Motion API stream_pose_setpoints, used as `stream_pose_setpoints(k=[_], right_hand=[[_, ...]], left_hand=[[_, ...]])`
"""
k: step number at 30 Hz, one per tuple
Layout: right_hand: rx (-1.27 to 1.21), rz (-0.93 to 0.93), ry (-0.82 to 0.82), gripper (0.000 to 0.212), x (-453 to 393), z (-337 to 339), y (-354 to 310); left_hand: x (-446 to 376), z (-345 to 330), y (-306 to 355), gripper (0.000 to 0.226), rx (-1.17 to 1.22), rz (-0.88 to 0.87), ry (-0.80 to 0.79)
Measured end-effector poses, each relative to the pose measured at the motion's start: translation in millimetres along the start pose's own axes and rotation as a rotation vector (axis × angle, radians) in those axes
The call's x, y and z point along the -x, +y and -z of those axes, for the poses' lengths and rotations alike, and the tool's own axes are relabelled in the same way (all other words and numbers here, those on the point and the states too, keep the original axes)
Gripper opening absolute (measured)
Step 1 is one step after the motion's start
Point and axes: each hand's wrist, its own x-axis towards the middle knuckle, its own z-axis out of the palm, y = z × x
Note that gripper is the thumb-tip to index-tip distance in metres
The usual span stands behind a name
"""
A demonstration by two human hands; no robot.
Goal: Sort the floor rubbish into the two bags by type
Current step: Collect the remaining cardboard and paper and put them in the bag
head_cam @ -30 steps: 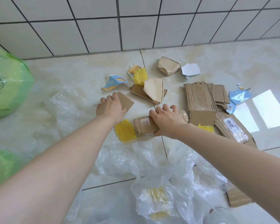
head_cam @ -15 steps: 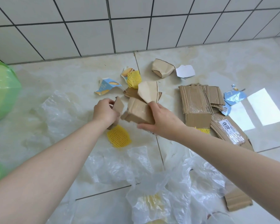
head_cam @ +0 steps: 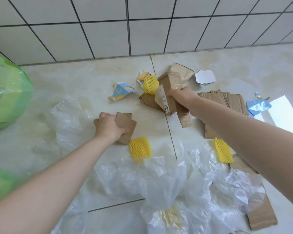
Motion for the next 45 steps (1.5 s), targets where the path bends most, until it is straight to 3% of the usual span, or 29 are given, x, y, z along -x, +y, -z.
stream_pose_setpoints(k=[2, 6, 13, 21, 27, 31, 35, 39, 45], right_hand=[[0.060, 0.009, 0.028, 0.093, -20.6, -5.6, 3.1], [0.110, 0.029, -0.002, 0.054, -9.1, -15.1, -5.1], [0.265, 0.134, 0.110, 0.045, -7.2, -27.4, -1.7], [-0.050, 0.151, 0.096, 0.045, -1.0, -23.9, 5.5], [-0.233, 0.067, -0.052, 0.006, 13.5, -11.9, 17.1], [-0.358, 0.067, -0.127, 0.006, 22.2, -11.2, 22.2], [-0.294, 0.119, -0.126, 0.009, 31.1, -13.0, 17.5], [-0.134, 0.182, -0.034, 0.016, 23.2, -14.5, -3.4], [0.236, 0.212, -0.029, 0.045, -7.3, -13.6, -18.1]], left_hand=[[-1.8, -0.9, 6.5, 0.053, -0.019, 0.019, -0.009], [-6.1, -0.1, 12.2, 0.052, 0.013, 0.037, -0.042], [-2.4, 2.6, 10.8, 0.036, 0.170, 0.022, -0.060], [4.3, 12.7, -0.1, 0.038, 0.518, 0.043, -0.104], [-6.7, 22.4, -5.3, 0.048, 0.714, 0.142, -0.073], [-12.2, 22.7, -4.1, 0.054, 0.820, 0.193, -0.029], [-9.4, 26.1, 2.8, 0.051, 0.963, 0.234, -0.064], [-10.0, 34.6, 24.0, 0.034, 1.159, 0.247, -0.105], [-32.0, 35.2, 66.7, 0.023, 1.537, 0.477, -0.216]])
